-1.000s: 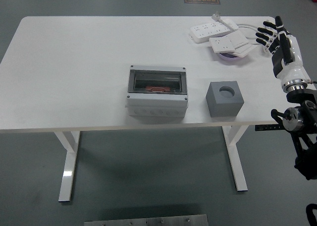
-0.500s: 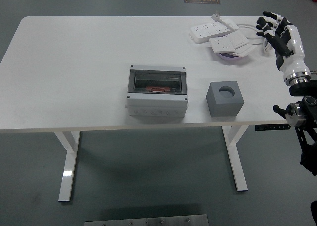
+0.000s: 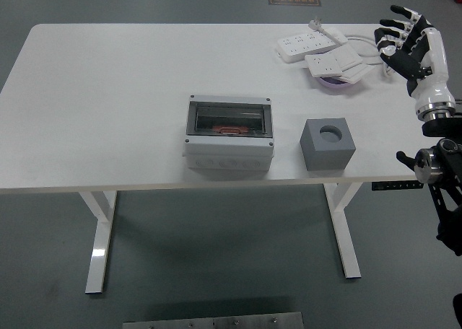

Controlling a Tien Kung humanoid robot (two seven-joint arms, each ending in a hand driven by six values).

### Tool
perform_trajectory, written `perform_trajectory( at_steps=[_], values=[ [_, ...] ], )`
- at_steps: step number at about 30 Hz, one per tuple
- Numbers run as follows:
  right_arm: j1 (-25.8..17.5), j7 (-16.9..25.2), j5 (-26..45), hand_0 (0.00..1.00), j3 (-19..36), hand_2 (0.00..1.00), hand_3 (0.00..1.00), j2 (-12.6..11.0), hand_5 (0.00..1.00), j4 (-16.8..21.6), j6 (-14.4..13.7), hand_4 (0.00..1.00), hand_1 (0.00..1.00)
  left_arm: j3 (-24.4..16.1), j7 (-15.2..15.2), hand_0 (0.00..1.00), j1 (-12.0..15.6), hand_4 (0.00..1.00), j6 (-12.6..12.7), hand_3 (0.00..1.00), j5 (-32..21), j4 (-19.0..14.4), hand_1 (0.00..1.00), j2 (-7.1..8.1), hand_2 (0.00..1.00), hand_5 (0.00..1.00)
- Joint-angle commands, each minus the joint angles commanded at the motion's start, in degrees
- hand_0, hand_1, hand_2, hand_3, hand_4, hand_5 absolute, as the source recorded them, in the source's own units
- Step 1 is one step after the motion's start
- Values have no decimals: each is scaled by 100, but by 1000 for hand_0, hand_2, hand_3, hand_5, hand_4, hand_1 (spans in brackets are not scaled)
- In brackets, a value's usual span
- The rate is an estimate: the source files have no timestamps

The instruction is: Fetch the battery,place it into the box,close the lid of the box

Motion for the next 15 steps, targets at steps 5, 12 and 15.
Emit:
perform_trajectory(
  at_steps=[5,12,15],
  values=[
    [-9,119,-52,513,-22,534,602,42,102,13,-135,624,540,0,2,648,5,654,-3,564,6,-1,718,-6,574,132],
    [-32,125,-119,506,-45,506,558,73,133,63,-195,584,509,27,-17,648,17,653,-13,564,-17,3,718,-8,574,131],
    [-49,132,-118,506,-49,506,558,77,133,77,-199,584,509,30,-16,648,24,653,-17,564,-15,2,718,-12,574,131]
  ],
)
